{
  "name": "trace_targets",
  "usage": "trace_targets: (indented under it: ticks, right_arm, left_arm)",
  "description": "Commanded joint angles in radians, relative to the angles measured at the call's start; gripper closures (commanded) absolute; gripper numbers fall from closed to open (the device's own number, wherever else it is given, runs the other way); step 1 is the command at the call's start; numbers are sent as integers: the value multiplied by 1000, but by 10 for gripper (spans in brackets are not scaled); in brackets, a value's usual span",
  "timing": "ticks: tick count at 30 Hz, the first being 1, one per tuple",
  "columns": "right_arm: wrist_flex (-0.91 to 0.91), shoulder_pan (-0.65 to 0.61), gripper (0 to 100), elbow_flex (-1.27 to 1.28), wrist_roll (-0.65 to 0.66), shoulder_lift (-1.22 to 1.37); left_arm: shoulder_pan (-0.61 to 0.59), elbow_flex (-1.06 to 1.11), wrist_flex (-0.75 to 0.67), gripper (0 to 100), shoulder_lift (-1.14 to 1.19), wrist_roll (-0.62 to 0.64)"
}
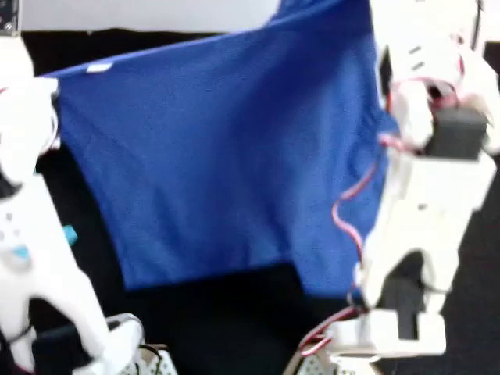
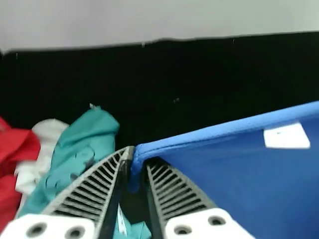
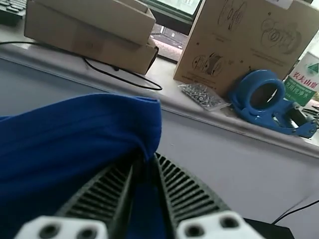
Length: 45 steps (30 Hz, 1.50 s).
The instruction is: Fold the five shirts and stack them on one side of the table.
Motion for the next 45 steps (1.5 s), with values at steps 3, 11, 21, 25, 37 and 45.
trace_targets:
  ticks: [3, 11, 21, 25, 37, 45]
  right_arm:
    - [-174, -5, 993, 1, 12, 125]
    - [-171, -47, 993, 8, 12, 255]
    - [-202, -65, 993, 7, 12, 475]
    - [-199, -65, 993, 5, 12, 467]
    - [133, -70, 993, -308, 6, 159]
    - [277, -71, 993, -464, 6, -22]
  left_arm:
    - [18, -151, -75, 992, 209, 2]
    - [16, -326, -54, 992, 461, 0]
    - [22, -403, -46, 992, 704, 2]
    - [10, -403, -46, 992, 713, 2]
    - [-82, -750, 385, 992, 447, 3]
    - [-226, -777, 417, 992, 137, 3]
